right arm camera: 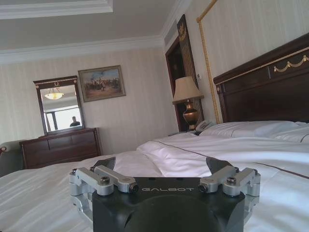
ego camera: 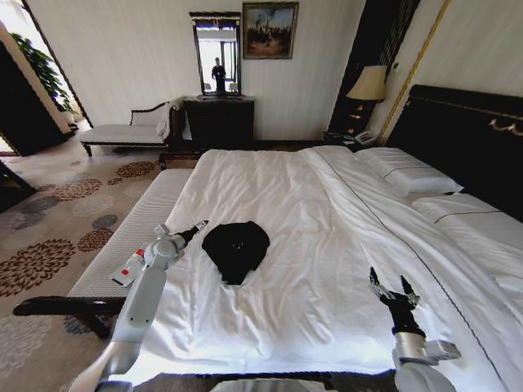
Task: Fold the clothes on the bed.
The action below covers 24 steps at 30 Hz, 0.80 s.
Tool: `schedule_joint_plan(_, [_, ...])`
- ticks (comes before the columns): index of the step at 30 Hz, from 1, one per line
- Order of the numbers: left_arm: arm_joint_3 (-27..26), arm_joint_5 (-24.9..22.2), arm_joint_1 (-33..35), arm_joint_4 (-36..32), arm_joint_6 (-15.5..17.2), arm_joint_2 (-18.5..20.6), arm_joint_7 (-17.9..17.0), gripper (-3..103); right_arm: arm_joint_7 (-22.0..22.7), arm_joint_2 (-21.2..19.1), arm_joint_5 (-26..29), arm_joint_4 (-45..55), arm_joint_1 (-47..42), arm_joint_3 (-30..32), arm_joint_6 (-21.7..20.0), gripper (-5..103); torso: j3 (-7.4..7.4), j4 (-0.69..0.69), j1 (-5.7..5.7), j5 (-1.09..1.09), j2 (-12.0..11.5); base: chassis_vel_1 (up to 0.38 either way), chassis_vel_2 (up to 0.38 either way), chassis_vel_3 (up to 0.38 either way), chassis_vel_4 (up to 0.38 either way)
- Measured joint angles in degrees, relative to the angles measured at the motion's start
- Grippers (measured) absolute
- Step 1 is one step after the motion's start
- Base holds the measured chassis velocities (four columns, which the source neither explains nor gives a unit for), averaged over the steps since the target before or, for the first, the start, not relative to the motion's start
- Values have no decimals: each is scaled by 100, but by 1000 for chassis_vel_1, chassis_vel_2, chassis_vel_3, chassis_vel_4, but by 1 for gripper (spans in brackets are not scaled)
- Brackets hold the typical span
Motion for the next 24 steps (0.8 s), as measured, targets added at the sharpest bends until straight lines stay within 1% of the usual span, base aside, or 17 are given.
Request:
schedule_joint_plan(3, [-122, -411, 252, 92, -48, -41, 132, 100, 25, 18, -64, -2, -13, 1, 1, 100, 0, 1, -1, 1, 1, 0, 0, 0, 0])
schedule_joint_plan(4, [-122, -411, 252, 92, -48, -41, 132, 100, 25, 18, -64, -2, -13, 1, 1, 100, 0, 1, -1, 1, 1, 0, 0, 0, 0])
schedule_joint_plan(5, [-151, -549, 377, 145, -111, -98, 244, 100, 51, 32, -110, -11, -18, -8, 1, 100, 0, 1, -1, 1, 1, 0, 0, 0, 0])
schedule_joint_plan(7, [-179, -563, 513, 288, -271, -243, 508, 100, 103, 62, -175, -24, -21, -29, 1, 100, 0, 1, -1, 0, 1, 0, 0, 0, 0])
schedule_joint_plan(8, [-218, -550, 554, 454, -426, -385, 701, 100, 143, 89, -222, -29, -33, -53, 1, 100, 0, 0, -1, 1, 1, 0, 0, 0, 0])
schedule_joint_plan(9, [-218, -550, 554, 454, -426, -385, 701, 100, 143, 89, -222, -29, -33, -53, 1, 100, 0, 0, -1, 1, 1, 0, 0, 0, 0])
schedule_joint_plan(10, [-232, -548, 555, 531, -492, -442, 765, 100, 152, 96, -240, -31, -41, -62, -1, 100, 0, -1, -1, 1, 1, 0, 0, 0, 0])
schedule_joint_plan(12, [-275, -531, 499, 893, -750, -665, 1006, 100, 183, 118, -314, -49, -68, -82, -6, 100, 0, 0, -1, 1, 1, 0, 0, 0, 0])
schedule_joint_plan(13, [-275, -531, 499, 893, -750, -665, 1006, 100, 183, 118, -314, -49, -68, -82, -6, 100, 0, 0, -1, 1, 1, 0, 0, 0, 0])
schedule_joint_plan(17, [-317, -498, 324, 1274, -1052, -907, 1233, 100, 245, 132, -354, -78, -82, -82, -14, 100, 0, 0, -1, 2, 1, 0, 0, 0, 0])
schedule_joint_plan(18, [-317, -498, 324, 1274, -1052, -907, 1233, 100, 245, 132, -354, -78, -82, -82, -14, 100, 0, 0, -1, 2, 1, 0, 0, 0, 0])
schedule_joint_plan(20, [-325, -485, 209, 1412, -1166, -1022, 1292, 100, 258, 130, -366, -109, -90, -66, -14, 100, 0, 0, -1, 2, 1, 0, 0, 0, 0])
schedule_joint_plan(24, [-300, -395, 60, 1510, -1186, -1125, 1296, 100, 278, 125, -367, -150, -88, -48, -14, 100, 0, -1, -1, 1, 1, 0, 0, 0, 0])
